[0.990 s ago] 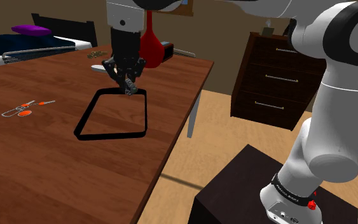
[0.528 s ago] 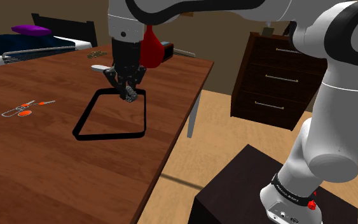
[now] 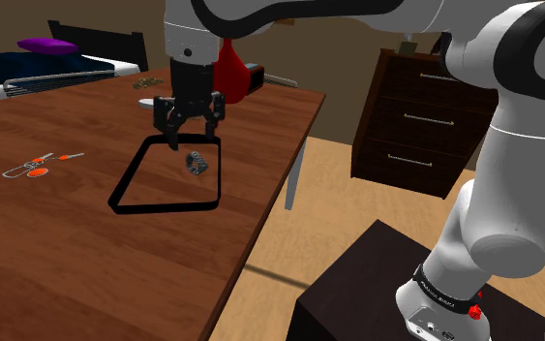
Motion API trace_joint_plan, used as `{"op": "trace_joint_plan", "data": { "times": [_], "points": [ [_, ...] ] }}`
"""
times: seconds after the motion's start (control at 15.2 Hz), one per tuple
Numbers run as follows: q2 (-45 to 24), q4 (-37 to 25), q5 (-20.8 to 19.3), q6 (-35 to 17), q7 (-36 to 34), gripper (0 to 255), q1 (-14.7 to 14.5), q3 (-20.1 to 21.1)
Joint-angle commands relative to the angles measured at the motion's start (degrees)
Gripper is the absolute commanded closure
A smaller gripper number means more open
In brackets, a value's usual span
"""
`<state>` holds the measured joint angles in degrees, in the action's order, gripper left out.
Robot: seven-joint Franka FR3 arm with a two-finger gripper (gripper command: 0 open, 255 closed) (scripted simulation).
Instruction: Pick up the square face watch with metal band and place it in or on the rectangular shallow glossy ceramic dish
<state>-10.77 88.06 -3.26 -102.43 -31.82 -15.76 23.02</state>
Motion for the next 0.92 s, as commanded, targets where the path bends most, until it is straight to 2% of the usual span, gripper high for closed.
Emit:
{"op": "trace_joint_plan", "data": {
  "times": [0.0, 0.07, 0.33, 0.86],
  "points": [
    [0.00, 0.00, 0.00, 0.00, 0.00, 0, 0.00, 0.00],
    [0.00, 0.00, 0.00, 0.00, 0.00, 0, 0.00, 0.00],
    [-0.65, -8.18, -0.25, 7.56, -0.07, 0, -0.40, 0.15],
    [-0.65, -8.18, -0.25, 7.56, -0.07, 0, -0.40, 0.15]
  ]
}}
